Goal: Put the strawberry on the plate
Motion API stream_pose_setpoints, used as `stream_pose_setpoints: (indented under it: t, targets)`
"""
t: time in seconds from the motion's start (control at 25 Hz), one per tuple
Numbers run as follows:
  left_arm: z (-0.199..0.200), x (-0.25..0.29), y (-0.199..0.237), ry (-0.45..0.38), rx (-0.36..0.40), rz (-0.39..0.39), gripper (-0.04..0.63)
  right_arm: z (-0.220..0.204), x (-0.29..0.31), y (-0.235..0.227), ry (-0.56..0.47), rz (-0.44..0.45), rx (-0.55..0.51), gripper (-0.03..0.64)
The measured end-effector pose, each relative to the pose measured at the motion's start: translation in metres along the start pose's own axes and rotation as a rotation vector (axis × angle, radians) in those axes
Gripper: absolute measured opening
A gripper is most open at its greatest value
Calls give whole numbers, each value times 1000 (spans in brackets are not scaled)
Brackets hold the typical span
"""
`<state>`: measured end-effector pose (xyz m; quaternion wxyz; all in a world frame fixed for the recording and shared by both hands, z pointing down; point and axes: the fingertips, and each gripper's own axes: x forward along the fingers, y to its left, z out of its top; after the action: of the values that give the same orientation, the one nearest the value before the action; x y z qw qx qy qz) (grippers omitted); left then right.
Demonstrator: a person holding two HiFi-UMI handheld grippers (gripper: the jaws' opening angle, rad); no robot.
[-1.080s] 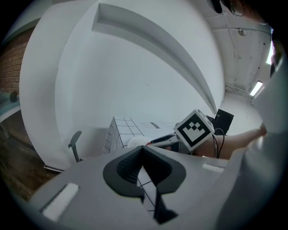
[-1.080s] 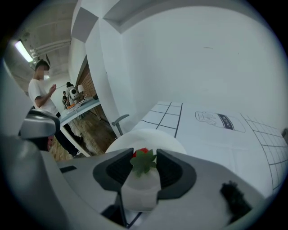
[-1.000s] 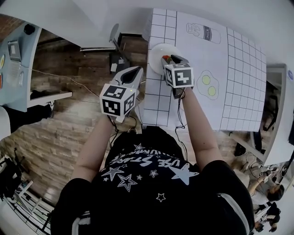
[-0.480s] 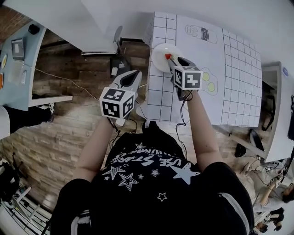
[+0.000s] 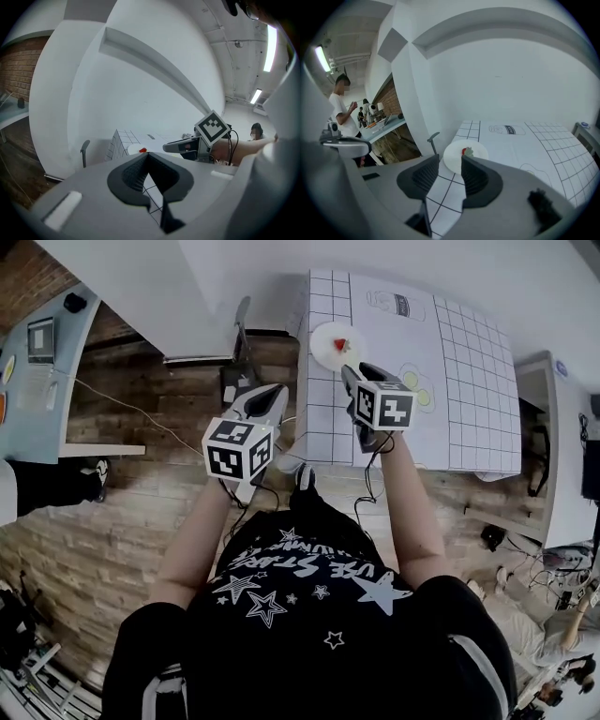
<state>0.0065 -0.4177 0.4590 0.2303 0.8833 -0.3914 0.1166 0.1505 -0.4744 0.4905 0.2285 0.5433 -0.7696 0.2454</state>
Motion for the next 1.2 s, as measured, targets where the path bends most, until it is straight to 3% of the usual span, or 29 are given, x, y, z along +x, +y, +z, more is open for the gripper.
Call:
stream_pose_setpoints:
  t: [0.2,0.48,0.6,0.84,1.2]
  targets:
    - [-3,-33,-19,-40,22,-28,8,-9,-37,26,-47,10,8,144]
    - [-22,-91,-54,-84,45,-72,9,-36,-105,64,-145,-25,41,40]
    - [-43,-120,-72,-91,64,-102,8,-60,-142,88,-187,-51,43,25]
    - [-47,-111,-89,-47,130,-187,8,-72,-164,97,-184,-78,76,14]
    - [-71,-116,-91,-19,85,-219,8,-116,-190,118,-127,-96,80,14]
